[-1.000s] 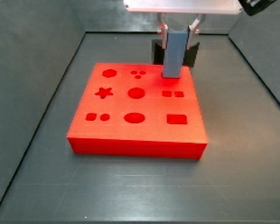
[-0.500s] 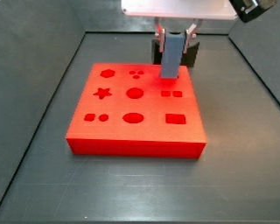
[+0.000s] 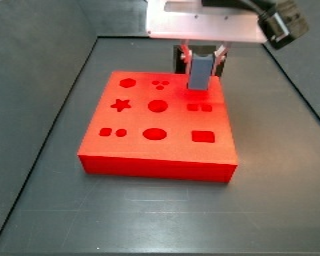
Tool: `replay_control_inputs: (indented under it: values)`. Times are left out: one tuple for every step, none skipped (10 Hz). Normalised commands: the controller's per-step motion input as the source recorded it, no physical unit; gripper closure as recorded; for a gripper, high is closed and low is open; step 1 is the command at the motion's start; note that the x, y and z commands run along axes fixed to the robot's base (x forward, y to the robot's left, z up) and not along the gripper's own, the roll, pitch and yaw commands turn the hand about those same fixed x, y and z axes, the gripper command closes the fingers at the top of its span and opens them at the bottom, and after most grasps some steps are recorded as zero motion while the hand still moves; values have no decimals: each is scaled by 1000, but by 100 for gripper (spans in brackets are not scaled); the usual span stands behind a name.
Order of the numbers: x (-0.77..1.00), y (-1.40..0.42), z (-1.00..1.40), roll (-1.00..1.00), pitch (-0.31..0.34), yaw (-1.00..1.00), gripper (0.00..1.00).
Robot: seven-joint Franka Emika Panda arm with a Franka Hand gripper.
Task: Insert the arch object.
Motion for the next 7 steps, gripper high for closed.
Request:
replay_control_inputs:
  values:
    - [-526,0,-237,134,-76,-163,100]
    - [-251,0,-231,76,-97,-43,100]
    - [-57,0,-220,1,-86,0,100]
    - [31,0,-406,0,-91,-14,100]
    - [0,0,-357,6,-81,-14,100]
    - [0,0,0,10,0,0,100]
    - [0,0,0,0,0,0,100]
